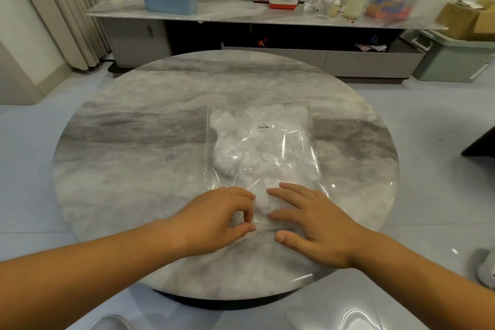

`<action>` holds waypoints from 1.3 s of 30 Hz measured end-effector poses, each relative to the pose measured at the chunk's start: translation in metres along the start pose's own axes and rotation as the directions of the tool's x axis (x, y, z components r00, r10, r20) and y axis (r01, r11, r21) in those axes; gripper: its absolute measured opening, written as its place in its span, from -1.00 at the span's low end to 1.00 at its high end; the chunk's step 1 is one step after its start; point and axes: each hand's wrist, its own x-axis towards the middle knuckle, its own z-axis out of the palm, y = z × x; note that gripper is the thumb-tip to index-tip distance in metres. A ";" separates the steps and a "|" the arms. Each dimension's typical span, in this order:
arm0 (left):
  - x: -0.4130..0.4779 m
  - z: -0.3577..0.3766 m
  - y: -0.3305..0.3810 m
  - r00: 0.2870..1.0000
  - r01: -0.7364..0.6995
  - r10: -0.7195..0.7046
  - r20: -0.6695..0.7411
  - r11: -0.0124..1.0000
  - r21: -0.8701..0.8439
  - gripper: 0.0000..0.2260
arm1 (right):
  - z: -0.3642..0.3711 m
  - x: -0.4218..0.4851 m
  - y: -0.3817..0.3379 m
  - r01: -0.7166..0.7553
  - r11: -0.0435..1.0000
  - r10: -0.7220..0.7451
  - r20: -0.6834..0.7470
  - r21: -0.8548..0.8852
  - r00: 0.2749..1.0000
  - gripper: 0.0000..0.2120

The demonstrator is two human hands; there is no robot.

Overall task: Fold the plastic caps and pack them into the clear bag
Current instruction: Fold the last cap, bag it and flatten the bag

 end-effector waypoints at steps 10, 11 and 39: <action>0.003 0.005 -0.009 0.987 0.136 -0.151 -0.060 0.969 -0.204 -0.68 | 0.002 0.006 0.002 -0.031 0.999 0.032 0.036 -0.023 0.999 -0.28; 0.003 0.005 -0.009 0.984 0.147 -0.164 -0.062 0.964 -0.220 -0.69 | 0.001 0.006 0.002 -0.032 0.999 0.032 0.021 -0.004 0.999 -0.31; 0.009 -0.002 -0.008 0.975 0.185 -0.212 -0.064 0.939 -0.289 -0.89 | 0.008 0.004 0.010 -0.014 0.952 0.001 -0.041 -0.307 0.999 -0.27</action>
